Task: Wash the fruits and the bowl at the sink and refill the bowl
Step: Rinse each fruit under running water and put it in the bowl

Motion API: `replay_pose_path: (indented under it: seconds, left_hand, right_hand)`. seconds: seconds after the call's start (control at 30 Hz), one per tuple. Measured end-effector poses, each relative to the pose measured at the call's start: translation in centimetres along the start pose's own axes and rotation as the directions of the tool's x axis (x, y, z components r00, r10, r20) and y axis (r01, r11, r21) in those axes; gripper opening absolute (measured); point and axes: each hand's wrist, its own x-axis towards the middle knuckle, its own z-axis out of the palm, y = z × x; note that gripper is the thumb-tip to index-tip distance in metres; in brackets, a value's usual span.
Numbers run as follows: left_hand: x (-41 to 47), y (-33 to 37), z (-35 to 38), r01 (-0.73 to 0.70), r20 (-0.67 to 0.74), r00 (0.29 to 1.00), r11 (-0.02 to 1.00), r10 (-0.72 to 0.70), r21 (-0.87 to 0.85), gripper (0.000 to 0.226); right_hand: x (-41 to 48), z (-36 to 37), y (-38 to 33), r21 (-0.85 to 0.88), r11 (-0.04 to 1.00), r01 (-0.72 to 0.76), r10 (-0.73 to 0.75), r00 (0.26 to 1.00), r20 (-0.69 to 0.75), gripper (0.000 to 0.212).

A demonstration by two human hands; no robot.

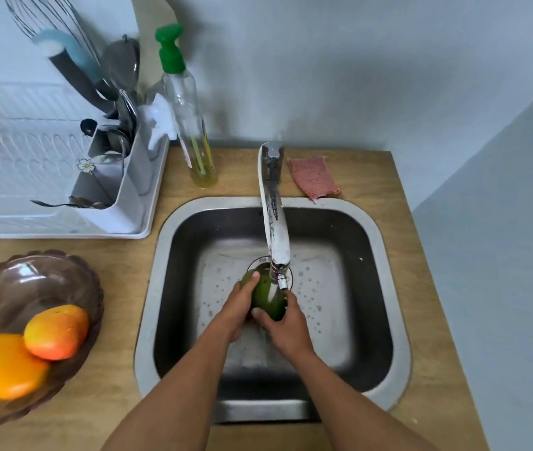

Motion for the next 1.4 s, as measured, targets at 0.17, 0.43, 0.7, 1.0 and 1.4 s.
replay_pose_path:
  seconds: [0.17, 0.43, 0.7, 1.0, 1.4]
  left_hand:
    - [-1.1, -0.3, 0.3, 0.027, 0.086, 0.996, 0.999, -0.025, -0.031, 0.053]
    - [-1.6, -0.1, 1.5, 0.043, 0.106, 0.994, 0.996, -0.035, -0.073, 0.043]
    - [-1.5, 0.5, 1.9, 0.01, 0.1, 0.995, 0.997, -0.017, 0.072, 0.06]
    - [-1.9, -0.1, 2.2, -0.155, -0.024, 0.988, 0.985, 0.154, -0.074, 0.027]
    - [-2.1, -1.5, 0.7, -0.133, -0.031, 0.99, 0.988, 0.135, 0.076, 0.038]
  right_hand:
    - [-1.2, -1.2, 0.9, 0.018, 0.999, 0.045, -0.044, 0.998, -0.038, 0.047]
    - [-0.1, -1.7, -0.5, 0.01, 1.0, -0.006, 0.007, 0.986, -0.165, 0.029]
    - [1.3, -2.7, -1.4, 0.123, 0.972, -0.199, 0.202, 0.979, -0.013, 0.042]
    - [1.4, -1.8, -1.9, 0.24, 0.871, -0.428, 0.393, 0.902, 0.182, 0.058]
    - [-0.1, -2.5, -0.2, 0.342, 0.84, -0.42, 0.346, 0.902, 0.259, 0.056]
